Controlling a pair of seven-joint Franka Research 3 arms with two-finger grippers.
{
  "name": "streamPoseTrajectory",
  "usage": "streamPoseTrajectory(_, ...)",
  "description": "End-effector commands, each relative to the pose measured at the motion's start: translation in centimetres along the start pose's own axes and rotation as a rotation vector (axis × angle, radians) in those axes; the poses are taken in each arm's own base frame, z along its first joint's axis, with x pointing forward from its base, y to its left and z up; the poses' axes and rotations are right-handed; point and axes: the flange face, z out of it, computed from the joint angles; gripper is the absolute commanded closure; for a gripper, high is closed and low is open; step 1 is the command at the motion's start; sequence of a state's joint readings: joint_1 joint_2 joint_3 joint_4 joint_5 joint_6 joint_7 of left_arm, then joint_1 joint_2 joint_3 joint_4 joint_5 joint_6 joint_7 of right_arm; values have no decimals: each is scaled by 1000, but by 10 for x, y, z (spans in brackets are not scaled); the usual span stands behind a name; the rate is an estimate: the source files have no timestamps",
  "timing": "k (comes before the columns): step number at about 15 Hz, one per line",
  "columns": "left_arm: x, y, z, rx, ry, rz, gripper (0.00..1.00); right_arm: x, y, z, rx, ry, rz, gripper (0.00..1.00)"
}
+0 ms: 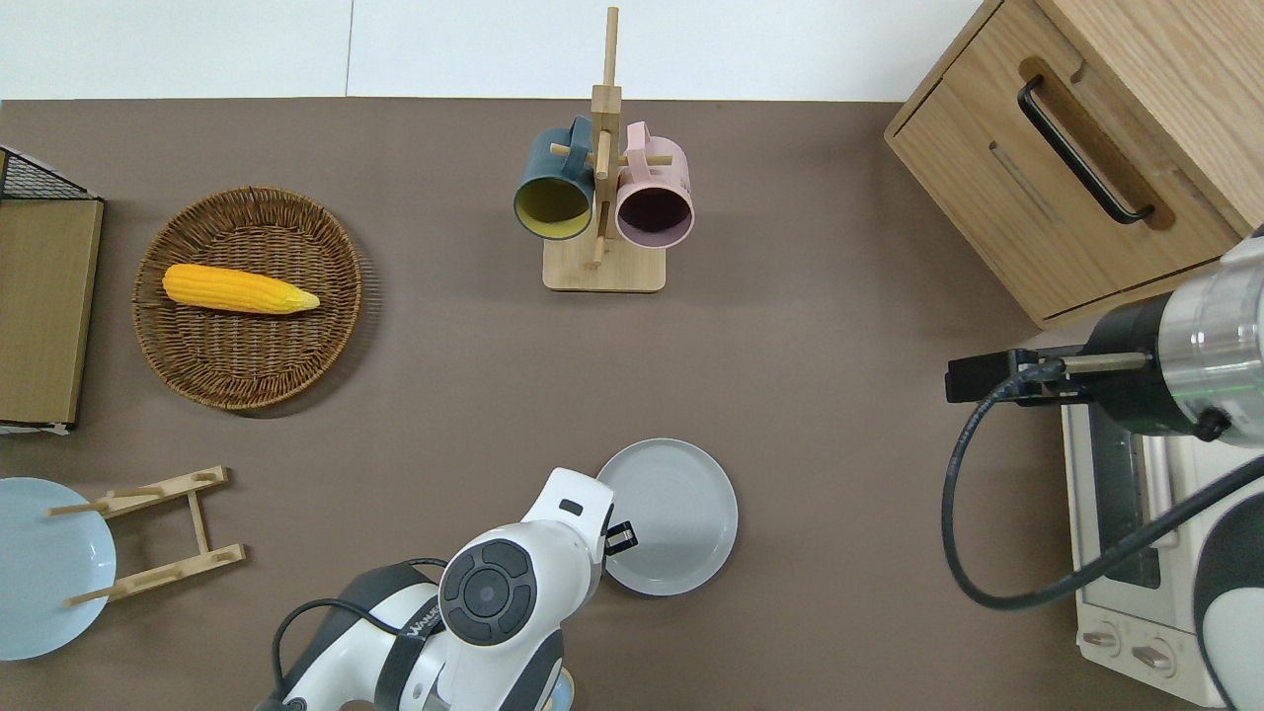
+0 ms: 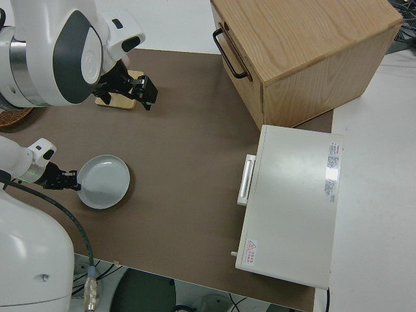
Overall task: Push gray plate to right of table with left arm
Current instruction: 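Push the gray plate with the left gripper toward the right arm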
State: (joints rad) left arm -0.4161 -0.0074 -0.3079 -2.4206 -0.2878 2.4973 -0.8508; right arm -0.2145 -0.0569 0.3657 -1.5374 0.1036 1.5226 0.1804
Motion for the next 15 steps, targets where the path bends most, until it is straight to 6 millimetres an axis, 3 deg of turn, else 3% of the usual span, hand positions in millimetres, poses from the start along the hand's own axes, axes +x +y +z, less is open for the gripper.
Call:
streamPoseTrajectory(1, -5, 16, 5, -28, -1, -20, 1000, 1, 0, -3, 18, 0, 3, 5)
streamPoseTrajectory(9, -12, 31, 3, -43, -2, -18, 1000, 1, 0, -3, 18, 0, 3, 5)
streamPoseTrajectory(11, -10, 35, 2, -49, 0, -16, 926, 1, 0, -3, 18, 0, 3, 5)
streamPoseTrajectory(13, -5, 50, -2, -67, -1, -53, 973, 1, 0, -3, 18, 0, 3, 5)
streamPoseTrajectory(14, -6, 52, -3, -70, 2, -49, 860, 1, 0, -3, 18, 0, 3, 5)
streamPoseTrajectory(15, -6, 52, -3, -68, 3, -45, 214, 1, 0, -3, 18, 0, 3, 5)
